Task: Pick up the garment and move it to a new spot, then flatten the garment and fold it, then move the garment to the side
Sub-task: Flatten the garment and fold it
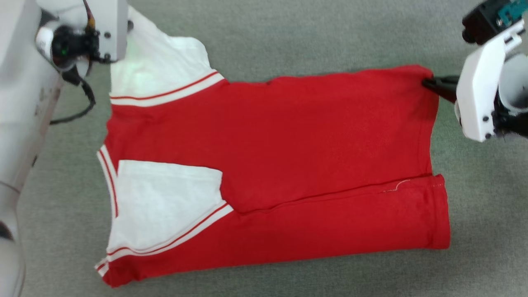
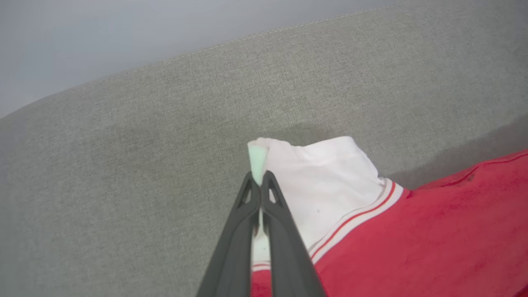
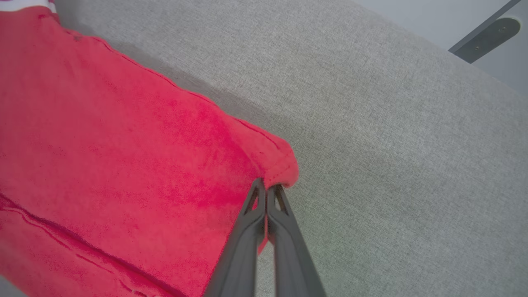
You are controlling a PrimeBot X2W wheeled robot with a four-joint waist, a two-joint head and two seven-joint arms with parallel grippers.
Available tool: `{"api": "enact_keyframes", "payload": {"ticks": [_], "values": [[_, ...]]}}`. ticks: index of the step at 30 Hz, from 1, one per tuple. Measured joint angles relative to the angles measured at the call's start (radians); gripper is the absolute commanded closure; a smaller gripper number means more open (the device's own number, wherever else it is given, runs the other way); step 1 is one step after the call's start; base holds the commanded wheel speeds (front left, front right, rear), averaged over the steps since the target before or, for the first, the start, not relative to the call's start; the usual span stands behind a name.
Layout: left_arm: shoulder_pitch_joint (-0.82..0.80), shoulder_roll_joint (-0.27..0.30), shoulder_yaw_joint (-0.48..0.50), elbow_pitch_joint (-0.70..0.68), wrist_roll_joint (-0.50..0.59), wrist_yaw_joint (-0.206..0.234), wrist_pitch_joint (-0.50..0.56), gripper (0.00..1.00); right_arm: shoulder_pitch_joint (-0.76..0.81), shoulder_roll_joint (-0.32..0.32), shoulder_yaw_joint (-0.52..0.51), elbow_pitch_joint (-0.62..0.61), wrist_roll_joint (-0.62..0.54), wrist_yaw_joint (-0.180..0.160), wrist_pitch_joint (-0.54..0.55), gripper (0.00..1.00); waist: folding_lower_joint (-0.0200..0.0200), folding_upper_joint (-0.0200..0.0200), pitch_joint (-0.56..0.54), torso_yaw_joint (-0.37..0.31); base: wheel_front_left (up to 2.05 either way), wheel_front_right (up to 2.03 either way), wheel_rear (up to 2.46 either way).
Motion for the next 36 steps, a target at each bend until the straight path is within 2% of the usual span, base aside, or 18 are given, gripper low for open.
{"api": "enact_keyframes", "payload": {"ticks": [10, 15, 24, 30, 36], "values": [[0.164, 0.104, -0.026, -0.228, -0.041, 0.006, 0.029, 1.00, 0.154, -0.130, 0.015, -0.141, 0.070, 0.000, -0.044, 1.00, 0.0000, 0.0000, -0.103, 0.058, 0.00, 0.00, 0.00], [0.283, 0.174, -0.027, -0.395, -0.074, 0.068, 0.060, 1.00, 0.250, -0.186, -0.003, -0.202, 0.089, 0.000, -0.053, 1.00, 0.0000, 0.0000, -0.151, 0.085, 0.00, 0.00, 0.00], [0.503, 0.298, -0.028, -0.728, -0.154, 0.236, 0.126, 1.00, 0.432, -0.225, -0.075, -0.241, 0.112, 0.000, -0.061, 1.00, 0.0000, 0.0000, -0.202, 0.123, 0.00, 0.00, 0.00], [0.604, 0.324, -0.042, -0.871, -0.202, 0.314, 0.153, 1.00, 0.504, -0.204, -0.119, -0.232, 0.098, 0.000, -0.044, 1.00, 0.0000, 0.0000, -0.210, 0.128, 0.00, 0.00, 0.00], [0.654, 0.328, -0.061, -0.904, -0.210, 0.346, 0.161, 1.00, 0.542, -0.164, -0.147, -0.227, 0.073, 0.000, -0.012, 1.00, 0.0000, 0.0000, -0.212, 0.122, 0.00, 0.00, 0.00]]}}
